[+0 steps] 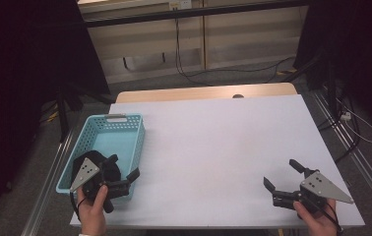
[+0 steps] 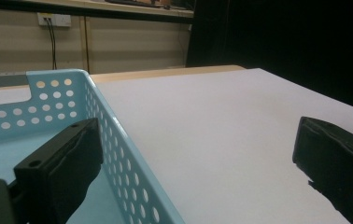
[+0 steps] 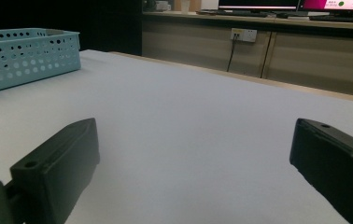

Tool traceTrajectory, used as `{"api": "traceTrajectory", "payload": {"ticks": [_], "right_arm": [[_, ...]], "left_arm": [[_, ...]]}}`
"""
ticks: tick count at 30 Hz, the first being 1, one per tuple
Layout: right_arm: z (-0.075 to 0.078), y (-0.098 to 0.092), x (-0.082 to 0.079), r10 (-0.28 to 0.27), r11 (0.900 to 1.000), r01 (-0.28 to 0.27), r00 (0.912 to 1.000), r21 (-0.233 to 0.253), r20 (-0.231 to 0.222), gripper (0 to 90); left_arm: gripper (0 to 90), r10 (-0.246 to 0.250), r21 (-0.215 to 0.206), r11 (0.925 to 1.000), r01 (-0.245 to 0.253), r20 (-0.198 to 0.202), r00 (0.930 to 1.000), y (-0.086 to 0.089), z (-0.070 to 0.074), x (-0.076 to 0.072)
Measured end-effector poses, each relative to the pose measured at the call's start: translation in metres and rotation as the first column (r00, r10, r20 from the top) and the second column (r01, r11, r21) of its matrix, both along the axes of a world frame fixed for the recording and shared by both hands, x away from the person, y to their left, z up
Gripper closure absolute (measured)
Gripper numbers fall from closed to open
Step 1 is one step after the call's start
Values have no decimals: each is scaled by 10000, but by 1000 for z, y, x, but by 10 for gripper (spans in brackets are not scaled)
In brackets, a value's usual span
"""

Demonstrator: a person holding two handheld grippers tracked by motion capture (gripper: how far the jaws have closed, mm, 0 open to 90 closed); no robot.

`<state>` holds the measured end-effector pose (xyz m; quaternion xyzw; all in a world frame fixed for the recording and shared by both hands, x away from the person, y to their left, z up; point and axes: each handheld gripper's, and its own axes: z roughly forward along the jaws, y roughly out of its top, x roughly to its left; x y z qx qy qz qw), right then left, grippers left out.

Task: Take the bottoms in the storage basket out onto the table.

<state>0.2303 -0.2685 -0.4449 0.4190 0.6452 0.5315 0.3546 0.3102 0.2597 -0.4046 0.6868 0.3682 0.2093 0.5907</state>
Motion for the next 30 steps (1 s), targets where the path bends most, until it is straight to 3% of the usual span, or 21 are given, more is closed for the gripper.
{"api": "traceTrajectory", "payload": {"ticks": [5, 30], "right_arm": [[-1, 1, 0, 78, 9999, -78, 10000, -77, -27, 5], [-2, 3, 2, 276, 9995, -277, 9995, -117, -135, 5]], "left_arm": [[18, 57, -178, 9998, -58, -40, 10000, 3, 4, 2], [19, -487, 361, 9982, 486, 26, 9988, 10, 50, 20]]}}
